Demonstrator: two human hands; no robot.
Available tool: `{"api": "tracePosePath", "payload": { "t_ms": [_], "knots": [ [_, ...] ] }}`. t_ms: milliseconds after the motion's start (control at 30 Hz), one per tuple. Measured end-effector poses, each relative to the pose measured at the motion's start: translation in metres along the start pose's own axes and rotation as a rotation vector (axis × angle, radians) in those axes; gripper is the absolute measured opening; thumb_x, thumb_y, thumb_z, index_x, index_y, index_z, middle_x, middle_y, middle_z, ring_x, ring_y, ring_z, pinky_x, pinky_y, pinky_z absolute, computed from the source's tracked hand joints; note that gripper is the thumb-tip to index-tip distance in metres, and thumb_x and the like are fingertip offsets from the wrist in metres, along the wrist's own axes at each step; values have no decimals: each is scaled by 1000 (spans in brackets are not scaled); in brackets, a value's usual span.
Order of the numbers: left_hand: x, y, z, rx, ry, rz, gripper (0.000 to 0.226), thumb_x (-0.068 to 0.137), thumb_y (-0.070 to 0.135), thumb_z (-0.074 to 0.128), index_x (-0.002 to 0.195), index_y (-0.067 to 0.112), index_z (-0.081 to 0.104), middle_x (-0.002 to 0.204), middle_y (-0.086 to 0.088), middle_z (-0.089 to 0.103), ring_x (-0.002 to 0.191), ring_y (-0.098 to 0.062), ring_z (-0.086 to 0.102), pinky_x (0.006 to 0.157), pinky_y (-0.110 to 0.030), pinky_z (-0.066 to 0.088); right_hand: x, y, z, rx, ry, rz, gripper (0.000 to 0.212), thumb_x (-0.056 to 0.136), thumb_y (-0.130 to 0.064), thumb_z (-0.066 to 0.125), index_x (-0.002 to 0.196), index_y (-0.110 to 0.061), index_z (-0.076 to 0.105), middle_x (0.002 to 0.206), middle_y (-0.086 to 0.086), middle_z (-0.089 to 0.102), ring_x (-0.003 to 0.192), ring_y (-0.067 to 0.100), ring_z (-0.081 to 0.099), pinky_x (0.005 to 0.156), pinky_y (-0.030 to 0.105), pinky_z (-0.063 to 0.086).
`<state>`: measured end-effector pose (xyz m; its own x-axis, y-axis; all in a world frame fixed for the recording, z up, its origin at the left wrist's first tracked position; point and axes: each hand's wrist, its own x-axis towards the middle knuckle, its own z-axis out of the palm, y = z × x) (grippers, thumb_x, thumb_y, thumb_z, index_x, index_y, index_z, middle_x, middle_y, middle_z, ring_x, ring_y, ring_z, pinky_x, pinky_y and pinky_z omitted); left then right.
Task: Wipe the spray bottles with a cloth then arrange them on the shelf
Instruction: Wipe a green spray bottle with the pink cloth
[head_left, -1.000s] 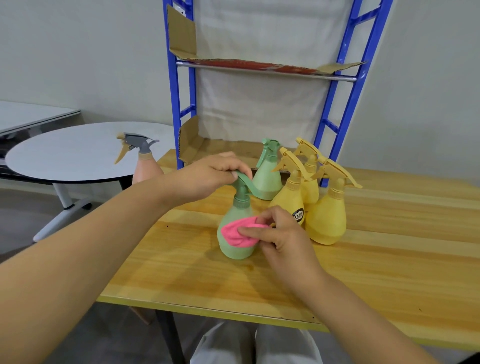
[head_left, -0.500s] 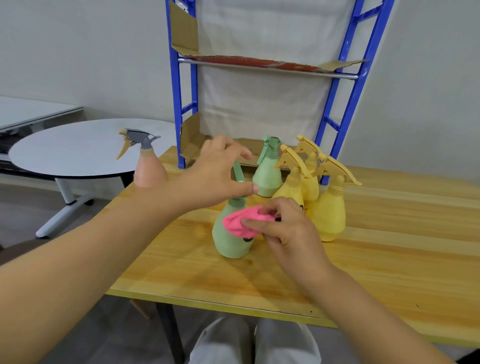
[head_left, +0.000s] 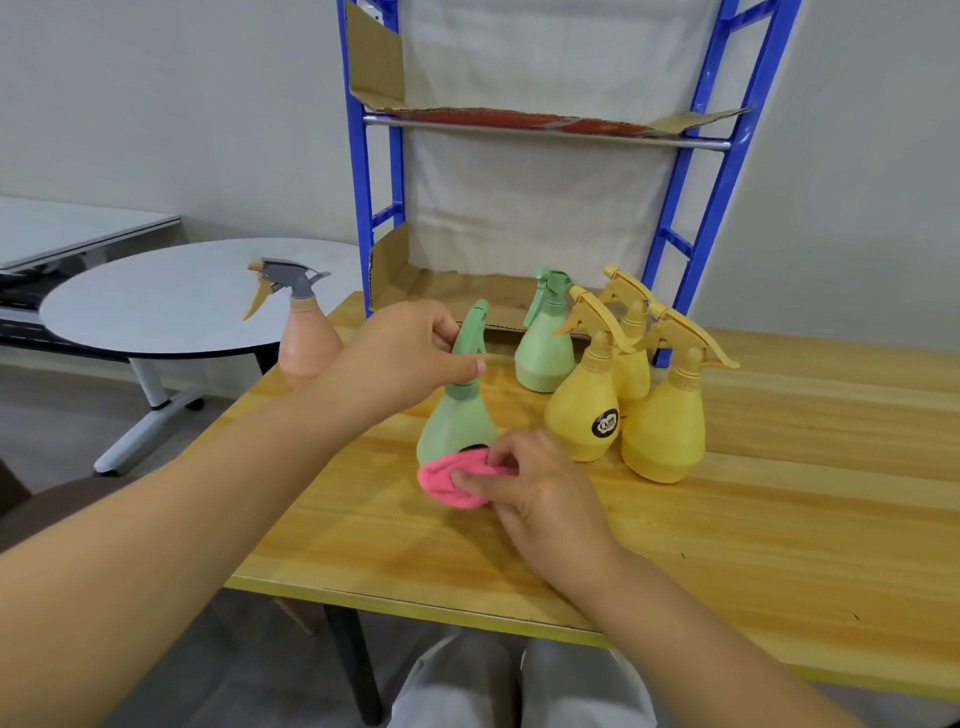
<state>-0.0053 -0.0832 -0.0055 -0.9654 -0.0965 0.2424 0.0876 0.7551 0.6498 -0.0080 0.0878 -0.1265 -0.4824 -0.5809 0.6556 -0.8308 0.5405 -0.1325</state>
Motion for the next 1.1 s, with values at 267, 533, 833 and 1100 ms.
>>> {"api": "tracePosePath", "payload": {
  "t_ms": [267,533,833,1100],
  "knots": [
    [7,0,-13,-55,-122,7,12,75,28,75,81,18,71,78,-2,74,74,-17,71,78,-31,58,23,3,-17,-30,78,-46,29,86,-20,54,107,-30,70,91,4,59,81,23,52,57,29,42],
    [8,-4,-17,-197,-204,1,10,80,11,71,89,9,71,84,-13,73,76,-16,70,74,-21,57,38,0,-10,-20,141,-3,31,86,-24,48,108,-30,70,93,4,59,85,22,53,58,28,44],
    [9,-7,-16,-125,-174,22,10,85,15,66,94,14,71,89,-9,73,85,-22,70,86,-35,55,-2,2,1,-150,-101,-82,30,73,-13,78,96,-31,73,86,1,61,74,21,52,51,28,40],
    [4,-1,-17,150,-150,102,16,88,20,59,97,10,68,93,-12,71,80,-20,59,62,-23,36,52,-10,-20,-234,173,-22,25,82,-21,58,103,-23,72,92,5,66,75,25,61,55,22,33]
  ]
}}
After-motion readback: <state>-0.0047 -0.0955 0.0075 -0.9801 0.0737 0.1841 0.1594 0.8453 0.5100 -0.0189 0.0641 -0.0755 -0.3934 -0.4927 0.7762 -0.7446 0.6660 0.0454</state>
